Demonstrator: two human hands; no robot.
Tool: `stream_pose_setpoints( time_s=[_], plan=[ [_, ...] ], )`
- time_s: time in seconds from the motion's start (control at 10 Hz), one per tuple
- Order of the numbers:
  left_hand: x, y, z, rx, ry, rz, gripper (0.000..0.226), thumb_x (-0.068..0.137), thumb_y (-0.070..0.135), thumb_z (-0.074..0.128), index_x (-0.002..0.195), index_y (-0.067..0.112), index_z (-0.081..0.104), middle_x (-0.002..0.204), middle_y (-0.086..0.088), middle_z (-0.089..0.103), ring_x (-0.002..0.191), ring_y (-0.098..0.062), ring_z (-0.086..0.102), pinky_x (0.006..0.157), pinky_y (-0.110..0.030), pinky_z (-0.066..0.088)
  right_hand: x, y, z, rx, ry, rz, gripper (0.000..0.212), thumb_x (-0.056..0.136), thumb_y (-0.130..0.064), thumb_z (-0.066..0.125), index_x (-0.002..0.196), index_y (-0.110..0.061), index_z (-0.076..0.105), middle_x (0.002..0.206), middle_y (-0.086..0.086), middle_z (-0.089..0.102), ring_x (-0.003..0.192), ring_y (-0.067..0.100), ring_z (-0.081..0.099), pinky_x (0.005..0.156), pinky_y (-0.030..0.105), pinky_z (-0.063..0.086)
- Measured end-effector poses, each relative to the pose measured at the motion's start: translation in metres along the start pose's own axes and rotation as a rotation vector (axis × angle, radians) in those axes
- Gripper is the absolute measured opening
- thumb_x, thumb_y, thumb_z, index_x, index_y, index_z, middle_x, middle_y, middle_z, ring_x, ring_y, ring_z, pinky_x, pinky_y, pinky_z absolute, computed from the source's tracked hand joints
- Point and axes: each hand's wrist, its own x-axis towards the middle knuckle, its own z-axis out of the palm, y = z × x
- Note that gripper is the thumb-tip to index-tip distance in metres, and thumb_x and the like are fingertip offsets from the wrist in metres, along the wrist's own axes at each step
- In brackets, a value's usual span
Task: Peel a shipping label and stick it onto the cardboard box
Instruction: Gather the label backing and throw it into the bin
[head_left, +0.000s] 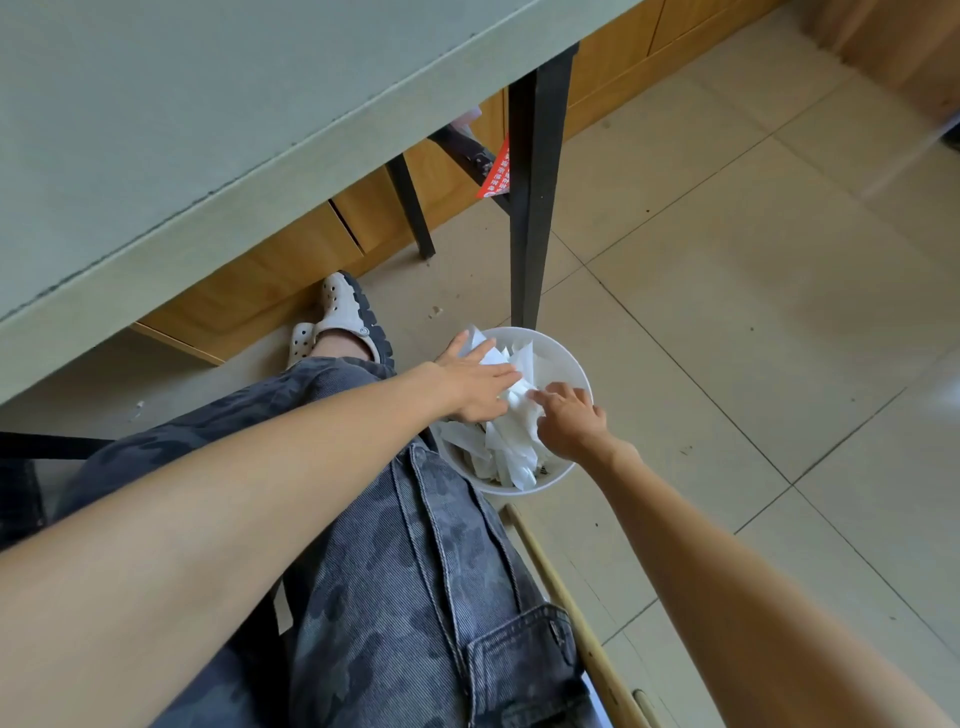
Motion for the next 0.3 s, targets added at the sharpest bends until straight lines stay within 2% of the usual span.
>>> stream_pose_setpoints(
  time_s=[0.1, 0.2, 0.3],
  plan=[
    [-0.008, 0.000, -0.006, 0.006, 0.140, 0.014, 0.062, 0.103, 0.029, 0.026, 0.160, 0.022, 0.004, 0.168, 0.004, 0.000, 0.154, -0.027, -0.011, 0.122, -0.054, -0.006, -0.005, 0.001, -0.003, 0.109, 0.127, 0.012, 0.046, 0.099, -0.017, 0.040, 0.145, -0.023, 0.042, 0.152, 0.003, 0.037, 0.139, 0.028, 0.033, 0.108, 0.043, 0.031],
    [-0.008, 0.000, -0.009, 0.035, 0.295, 0.007, 0.056, 0.101, 0.025, 0.033, 0.156, 0.019, 0.024, 0.164, -0.003, 0.023, 0.153, -0.023, 0.013, 0.123, -0.048, 0.003, -0.009, 0.003, -0.010, 0.337, 0.245, 0.004, 0.035, 0.101, -0.021, 0.042, 0.133, -0.014, 0.056, 0.141, 0.010, 0.050, 0.126, 0.030, 0.049, 0.097, 0.035, 0.040],
    [-0.014, 0.002, -0.014, 0.064, 0.420, -0.029, 0.040, 0.097, 0.017, 0.038, 0.134, 0.015, 0.053, 0.134, -0.006, 0.060, 0.124, -0.026, 0.054, 0.106, -0.042, 0.034, -0.015, 0.003, -0.017, 0.506, 0.299, 0.039, 0.030, 0.099, -0.019, 0.042, 0.114, -0.009, 0.066, 0.120, 0.013, 0.066, 0.109, 0.033, 0.060, 0.087, 0.036, 0.047]
  ],
)
